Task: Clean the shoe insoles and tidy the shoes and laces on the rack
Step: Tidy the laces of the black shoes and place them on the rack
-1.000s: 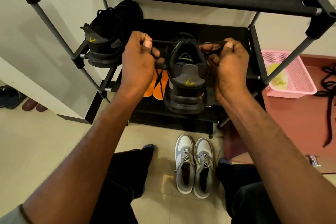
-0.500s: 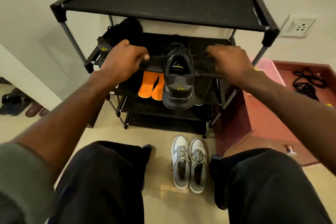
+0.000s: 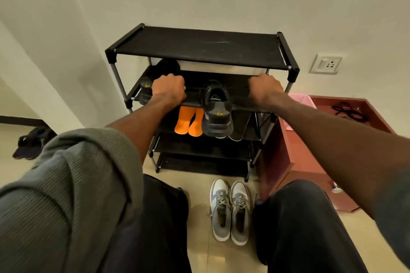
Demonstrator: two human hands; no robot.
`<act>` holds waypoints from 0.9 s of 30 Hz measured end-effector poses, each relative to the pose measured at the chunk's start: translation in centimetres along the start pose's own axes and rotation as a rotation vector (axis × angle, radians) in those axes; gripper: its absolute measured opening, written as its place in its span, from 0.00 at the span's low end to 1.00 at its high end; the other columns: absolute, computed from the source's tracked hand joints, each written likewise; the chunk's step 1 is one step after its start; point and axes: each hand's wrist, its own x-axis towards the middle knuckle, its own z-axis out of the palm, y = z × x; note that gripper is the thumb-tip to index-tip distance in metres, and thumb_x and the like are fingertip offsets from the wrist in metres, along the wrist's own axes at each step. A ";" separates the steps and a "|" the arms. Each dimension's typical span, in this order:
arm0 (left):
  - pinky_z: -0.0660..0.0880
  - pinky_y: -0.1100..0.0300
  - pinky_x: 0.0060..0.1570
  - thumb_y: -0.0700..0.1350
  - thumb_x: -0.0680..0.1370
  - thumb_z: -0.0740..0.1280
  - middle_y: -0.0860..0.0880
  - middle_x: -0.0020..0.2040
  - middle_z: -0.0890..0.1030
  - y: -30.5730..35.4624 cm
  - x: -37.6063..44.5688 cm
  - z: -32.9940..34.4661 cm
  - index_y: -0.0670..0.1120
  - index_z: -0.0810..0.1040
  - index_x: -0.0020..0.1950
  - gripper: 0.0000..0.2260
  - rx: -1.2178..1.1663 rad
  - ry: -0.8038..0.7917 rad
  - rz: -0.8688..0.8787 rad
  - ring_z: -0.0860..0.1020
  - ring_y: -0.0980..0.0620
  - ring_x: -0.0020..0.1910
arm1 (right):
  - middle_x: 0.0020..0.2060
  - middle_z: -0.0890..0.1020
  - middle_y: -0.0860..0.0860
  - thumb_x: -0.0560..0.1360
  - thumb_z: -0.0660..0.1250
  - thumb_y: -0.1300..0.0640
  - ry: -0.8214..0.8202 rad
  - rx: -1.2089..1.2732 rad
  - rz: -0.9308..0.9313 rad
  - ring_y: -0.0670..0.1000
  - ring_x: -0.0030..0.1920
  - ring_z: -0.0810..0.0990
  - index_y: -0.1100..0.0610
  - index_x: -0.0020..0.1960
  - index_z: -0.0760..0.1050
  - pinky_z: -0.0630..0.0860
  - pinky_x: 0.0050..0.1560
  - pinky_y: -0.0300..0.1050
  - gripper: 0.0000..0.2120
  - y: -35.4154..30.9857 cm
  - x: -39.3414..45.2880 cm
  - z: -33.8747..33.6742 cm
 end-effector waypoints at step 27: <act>0.80 0.54 0.46 0.49 0.80 0.68 0.45 0.46 0.83 4.0 1.4 -3.6 0.44 0.84 0.50 0.10 -1.003 -0.033 -0.387 0.81 0.48 0.44 | 0.23 0.66 0.47 0.86 0.51 0.61 -0.553 1.916 0.649 0.43 0.18 0.58 0.63 0.50 0.76 0.53 0.16 0.36 0.15 -1.3 3.3 -2.4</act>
